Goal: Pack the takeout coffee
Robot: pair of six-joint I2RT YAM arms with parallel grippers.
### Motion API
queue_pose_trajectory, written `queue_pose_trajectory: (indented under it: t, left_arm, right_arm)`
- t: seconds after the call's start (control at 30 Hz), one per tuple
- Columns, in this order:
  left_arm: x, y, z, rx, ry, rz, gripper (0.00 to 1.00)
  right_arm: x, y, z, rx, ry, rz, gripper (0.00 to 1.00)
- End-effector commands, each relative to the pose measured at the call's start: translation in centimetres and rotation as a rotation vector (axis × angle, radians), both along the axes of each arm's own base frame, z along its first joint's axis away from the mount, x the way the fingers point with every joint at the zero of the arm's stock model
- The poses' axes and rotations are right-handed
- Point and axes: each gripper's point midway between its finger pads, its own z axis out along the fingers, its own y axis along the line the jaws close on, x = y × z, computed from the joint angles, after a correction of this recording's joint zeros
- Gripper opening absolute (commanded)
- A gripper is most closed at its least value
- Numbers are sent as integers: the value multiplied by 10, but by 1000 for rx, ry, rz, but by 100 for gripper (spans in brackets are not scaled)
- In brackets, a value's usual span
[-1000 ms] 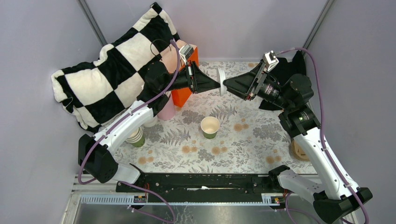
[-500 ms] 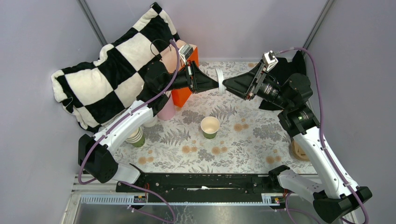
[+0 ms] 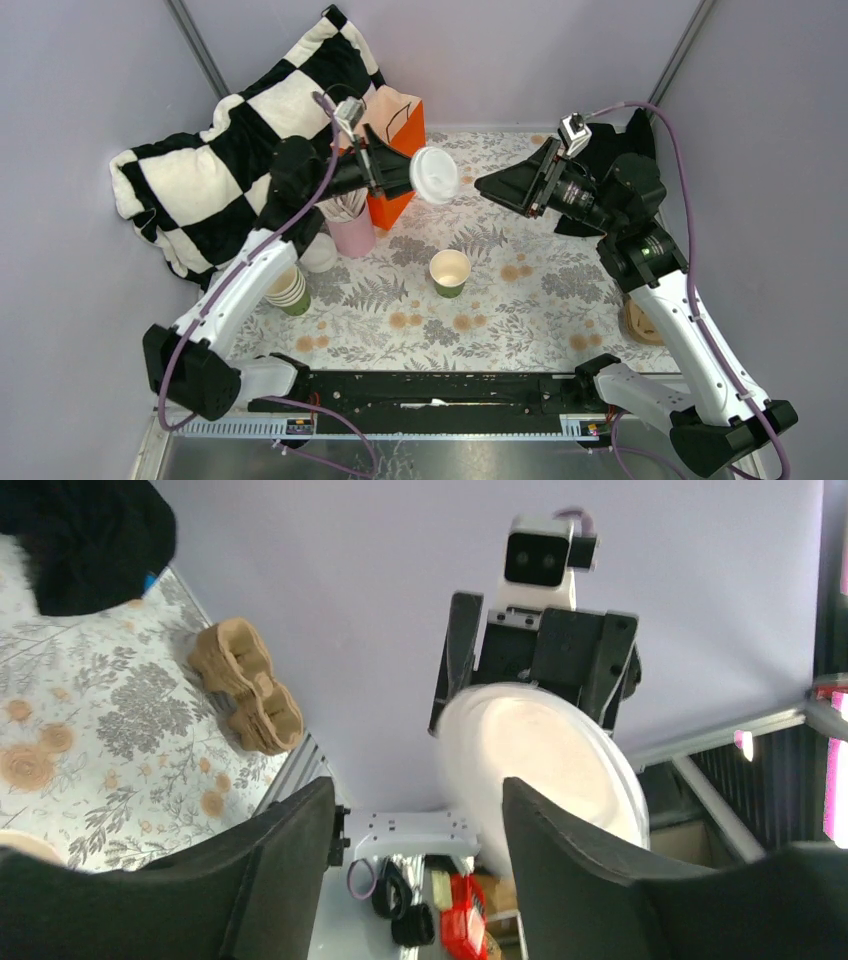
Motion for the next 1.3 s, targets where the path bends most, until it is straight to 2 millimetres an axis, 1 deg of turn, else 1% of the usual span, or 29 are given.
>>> queue_pose_trajectory:
  t: [0.0,0.07,0.13,0.17,0.23,0.27,0.3,0.33,0.37,0.4,0.47,0.53,0.6,0.63,0.7,0.73,0.77,0.83,0.9,0.93,0.97,1.13,1.2,1.27]
  left_arm:
    - [3,34,-11,108,-20,131,70]
    - [5,45,-31,188,15,190,73]
    - [5,52,-45,212,57,236,74]
    - [8,54,-58,227,97,260,74]
    - [8,53,-80,245,162,249,71]
    - [8,57,-91,278,179,275,72]
    - [11,64,-102,325,184,321,76]
    - [12,70,-115,381,193,356,79]
    - [13,77,-131,460,210,375,80]
    - [13,83,-144,539,220,385,80]
    - [8,93,-171,700,256,390,82]
    - [0,96,-196,844,287,398,84]
    - [-14,98,-223,975,334,400,84]
    - [-20,102,-235,1038,365,427,83]
    - [-32,107,-255,1109,420,464,84]
    - [-34,112,-263,1143,435,501,87]
    - [-36,120,-272,1181,459,532,90]
    - [-41,143,-285,1283,528,618,91]
    - [-46,165,-292,1358,581,721,94]
    - [-48,171,-295,1379,605,752,97]
    - [-50,176,-298,1396,636,782,98]
    - [-74,188,-333,1447,822,842,99]
    - [-80,197,-345,1467,858,893,99]
    - [-80,207,-354,1474,852,957,99]
  right_arm:
    - [1,-4,-12,-130,-66,-14,79]
    - [8,-6,-32,-215,-63,-23,79]
    - [13,-4,-60,-289,-25,-3,78]
    - [16,-4,-72,-321,-7,4,77]
    - [18,-7,-93,-383,28,4,78]
    - [19,-9,-100,-400,34,-5,79]
    - [19,-12,-112,-433,56,-15,79]
    - [21,-14,-123,-465,75,-19,79]
    - [21,-17,-134,-495,99,-18,79]
    - [22,-20,-147,-531,124,-25,79]
    - [21,-28,-170,-608,163,-33,80]
    - [19,-37,-189,-680,180,-32,80]
    - [15,-43,-206,-735,206,-17,81]
    - [12,-44,-214,-754,219,-5,81]
    - [8,-45,-224,-765,236,18,82]
    - [6,-44,-230,-767,249,29,82]
    - [4,-43,-233,-764,255,39,81]
    - [2,-41,-236,-750,270,50,81]
    - [2,-39,-236,-735,272,49,80]
    - [1,-39,-235,-729,271,48,80]
    - [1,-39,-233,-724,265,47,80]
    - [-3,-40,-228,-727,239,55,80]
    - [-5,-41,-227,-725,232,61,80]
    - [-7,-41,-227,-720,227,62,81]
